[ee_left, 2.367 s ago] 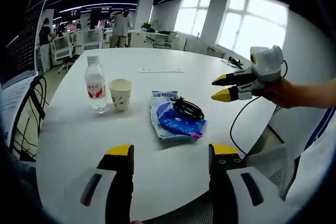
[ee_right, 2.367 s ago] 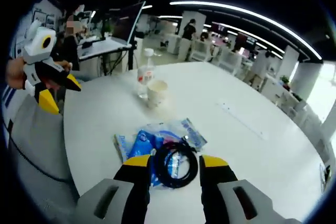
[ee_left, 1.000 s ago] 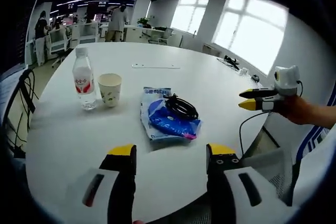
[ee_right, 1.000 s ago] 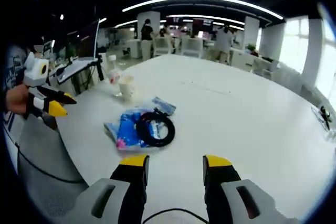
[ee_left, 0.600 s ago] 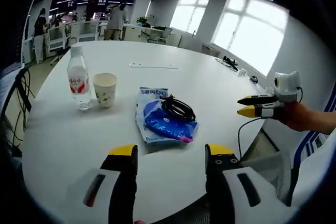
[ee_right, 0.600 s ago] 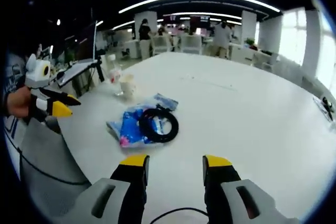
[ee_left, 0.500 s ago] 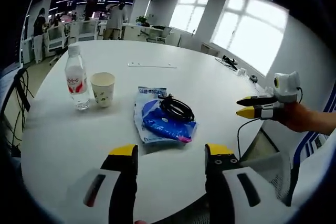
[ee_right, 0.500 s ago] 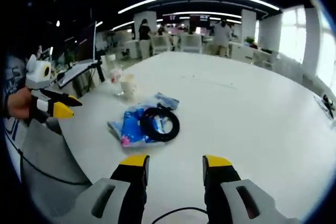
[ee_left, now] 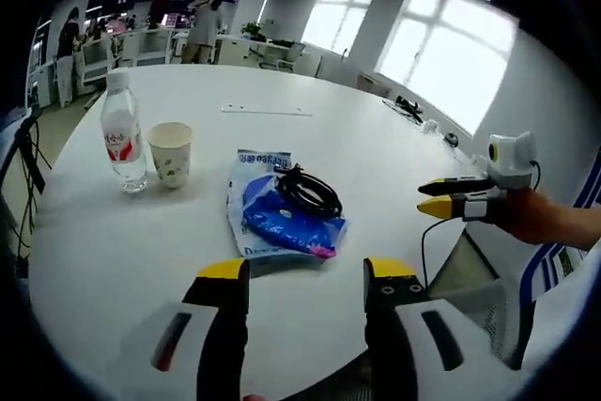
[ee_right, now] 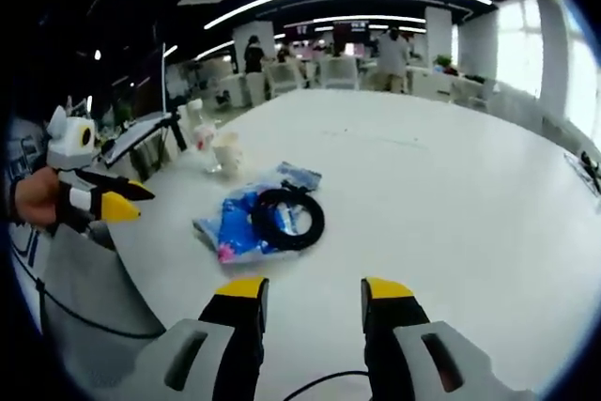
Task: Arrange the tabletop items into an orderly group along one side of the table until the central work area is clear of visible clutter.
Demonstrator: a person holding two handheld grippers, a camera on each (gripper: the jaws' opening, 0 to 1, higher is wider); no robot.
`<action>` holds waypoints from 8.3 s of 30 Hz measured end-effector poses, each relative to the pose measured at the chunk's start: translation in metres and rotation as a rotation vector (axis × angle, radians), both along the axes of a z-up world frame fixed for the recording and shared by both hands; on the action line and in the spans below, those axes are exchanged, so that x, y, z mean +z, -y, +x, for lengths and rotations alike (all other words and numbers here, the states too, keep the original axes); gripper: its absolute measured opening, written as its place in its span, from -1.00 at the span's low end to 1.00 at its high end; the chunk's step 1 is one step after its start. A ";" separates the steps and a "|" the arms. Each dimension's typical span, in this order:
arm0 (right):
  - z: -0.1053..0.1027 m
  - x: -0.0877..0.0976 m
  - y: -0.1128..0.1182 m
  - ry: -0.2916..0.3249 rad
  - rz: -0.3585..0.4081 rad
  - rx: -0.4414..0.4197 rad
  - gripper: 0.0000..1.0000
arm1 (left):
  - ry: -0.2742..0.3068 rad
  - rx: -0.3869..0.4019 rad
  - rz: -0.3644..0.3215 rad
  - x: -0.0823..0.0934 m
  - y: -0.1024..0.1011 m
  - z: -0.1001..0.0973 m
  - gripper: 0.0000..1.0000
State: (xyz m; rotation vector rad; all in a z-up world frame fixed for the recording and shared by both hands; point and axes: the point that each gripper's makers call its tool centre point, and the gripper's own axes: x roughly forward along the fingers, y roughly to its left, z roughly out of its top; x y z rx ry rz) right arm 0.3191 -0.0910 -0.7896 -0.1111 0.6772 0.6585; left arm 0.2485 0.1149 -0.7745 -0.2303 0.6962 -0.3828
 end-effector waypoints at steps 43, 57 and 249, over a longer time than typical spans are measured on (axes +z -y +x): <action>0.055 -0.037 -0.021 -0.167 0.220 -0.153 -0.23 | -0.120 0.096 -0.092 -0.031 0.031 0.073 -0.15; 0.067 -0.058 -0.041 -0.258 0.326 -0.248 -0.37 | -0.181 0.180 -0.147 -0.045 0.041 0.089 -0.22; -0.010 -0.063 -0.060 -0.412 0.446 -0.344 -0.29 | -0.012 -0.038 0.215 -0.046 0.027 0.124 -0.42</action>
